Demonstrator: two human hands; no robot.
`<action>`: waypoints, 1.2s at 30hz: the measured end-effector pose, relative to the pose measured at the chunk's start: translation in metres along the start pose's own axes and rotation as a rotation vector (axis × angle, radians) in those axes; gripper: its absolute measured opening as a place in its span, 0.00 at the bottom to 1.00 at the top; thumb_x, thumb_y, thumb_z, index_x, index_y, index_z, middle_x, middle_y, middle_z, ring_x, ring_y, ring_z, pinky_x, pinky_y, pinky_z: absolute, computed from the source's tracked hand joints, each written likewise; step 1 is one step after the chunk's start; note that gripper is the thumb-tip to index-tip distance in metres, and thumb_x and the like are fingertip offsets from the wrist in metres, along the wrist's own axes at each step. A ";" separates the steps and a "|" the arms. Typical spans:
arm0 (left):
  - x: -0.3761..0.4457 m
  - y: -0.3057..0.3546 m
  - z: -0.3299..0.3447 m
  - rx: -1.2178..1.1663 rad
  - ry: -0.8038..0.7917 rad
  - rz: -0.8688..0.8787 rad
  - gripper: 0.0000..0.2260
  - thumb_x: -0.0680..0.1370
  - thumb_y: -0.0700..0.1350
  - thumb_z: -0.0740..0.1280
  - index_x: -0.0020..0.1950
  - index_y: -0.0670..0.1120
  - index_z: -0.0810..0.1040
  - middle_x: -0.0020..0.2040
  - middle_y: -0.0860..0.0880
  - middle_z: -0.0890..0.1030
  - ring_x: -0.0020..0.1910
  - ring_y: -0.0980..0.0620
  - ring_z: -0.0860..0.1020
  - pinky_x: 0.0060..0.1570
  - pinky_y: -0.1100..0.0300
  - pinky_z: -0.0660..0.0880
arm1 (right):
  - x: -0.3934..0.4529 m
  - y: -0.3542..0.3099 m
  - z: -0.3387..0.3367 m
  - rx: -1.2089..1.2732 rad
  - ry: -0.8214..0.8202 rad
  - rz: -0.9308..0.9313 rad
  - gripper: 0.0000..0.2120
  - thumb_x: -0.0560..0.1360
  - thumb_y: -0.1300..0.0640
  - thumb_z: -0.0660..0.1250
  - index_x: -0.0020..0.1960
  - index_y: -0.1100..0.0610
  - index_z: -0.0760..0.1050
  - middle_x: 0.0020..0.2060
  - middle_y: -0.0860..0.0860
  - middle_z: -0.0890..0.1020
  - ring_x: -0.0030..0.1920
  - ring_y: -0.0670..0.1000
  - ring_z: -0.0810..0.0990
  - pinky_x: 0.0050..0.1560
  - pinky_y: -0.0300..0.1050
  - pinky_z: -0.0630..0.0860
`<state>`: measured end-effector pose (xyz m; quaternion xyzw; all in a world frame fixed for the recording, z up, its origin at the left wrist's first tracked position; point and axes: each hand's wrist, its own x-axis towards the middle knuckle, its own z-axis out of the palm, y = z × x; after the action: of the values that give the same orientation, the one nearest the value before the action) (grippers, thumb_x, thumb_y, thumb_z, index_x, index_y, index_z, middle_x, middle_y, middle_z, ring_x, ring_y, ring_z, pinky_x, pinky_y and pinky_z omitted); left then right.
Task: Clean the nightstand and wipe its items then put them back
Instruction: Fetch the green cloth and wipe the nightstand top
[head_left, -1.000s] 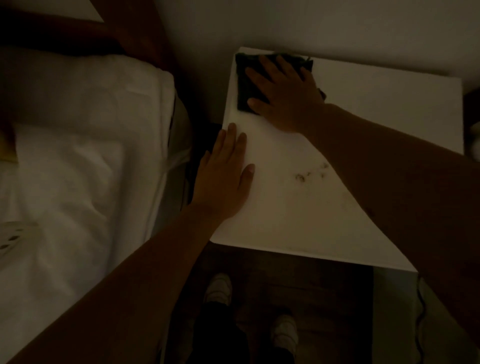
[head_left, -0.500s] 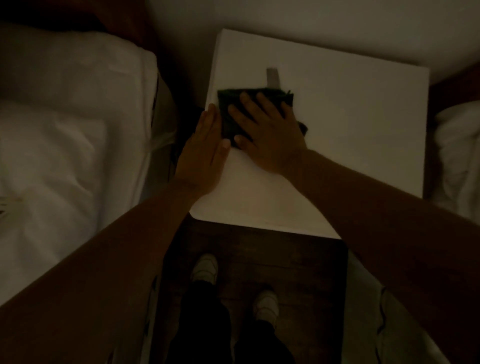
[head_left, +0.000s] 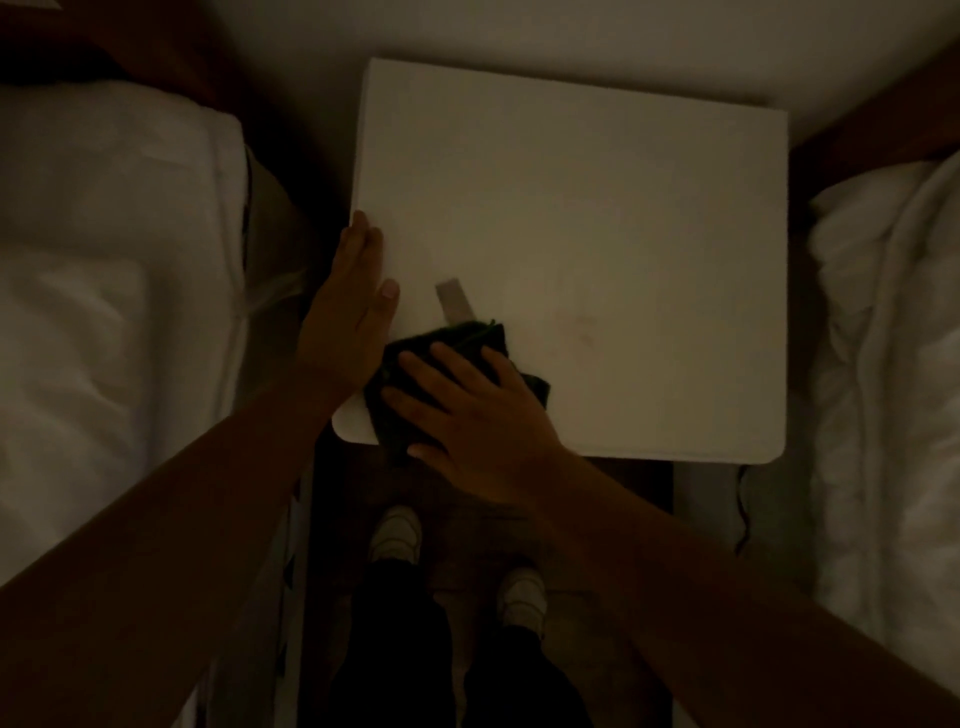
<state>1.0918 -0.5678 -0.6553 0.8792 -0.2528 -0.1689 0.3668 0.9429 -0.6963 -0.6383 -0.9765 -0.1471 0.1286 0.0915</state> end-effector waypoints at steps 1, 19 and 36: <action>0.000 0.001 0.000 -0.029 0.007 -0.001 0.28 0.81 0.54 0.47 0.77 0.39 0.50 0.78 0.44 0.46 0.76 0.50 0.44 0.74 0.57 0.45 | 0.008 0.008 -0.003 -0.024 -0.012 -0.002 0.26 0.79 0.38 0.48 0.75 0.43 0.55 0.76 0.48 0.56 0.75 0.55 0.54 0.69 0.63 0.53; 0.015 0.030 0.026 0.704 -0.064 -0.006 0.30 0.79 0.60 0.45 0.77 0.46 0.47 0.78 0.44 0.48 0.76 0.44 0.47 0.73 0.45 0.48 | 0.121 0.201 -0.070 -0.155 0.055 0.262 0.29 0.77 0.35 0.42 0.76 0.40 0.46 0.77 0.47 0.51 0.76 0.58 0.49 0.71 0.67 0.49; 0.012 0.037 0.021 0.591 -0.003 -0.047 0.28 0.79 0.58 0.48 0.75 0.45 0.57 0.77 0.43 0.54 0.76 0.44 0.51 0.72 0.45 0.48 | -0.031 0.069 -0.011 -0.058 0.022 0.153 0.33 0.74 0.30 0.48 0.76 0.42 0.52 0.76 0.49 0.56 0.75 0.60 0.54 0.67 0.72 0.51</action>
<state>1.0799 -0.6086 -0.6435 0.9532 -0.2713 -0.0976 0.0905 0.9360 -0.7727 -0.6361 -0.9884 -0.0747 0.1201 0.0546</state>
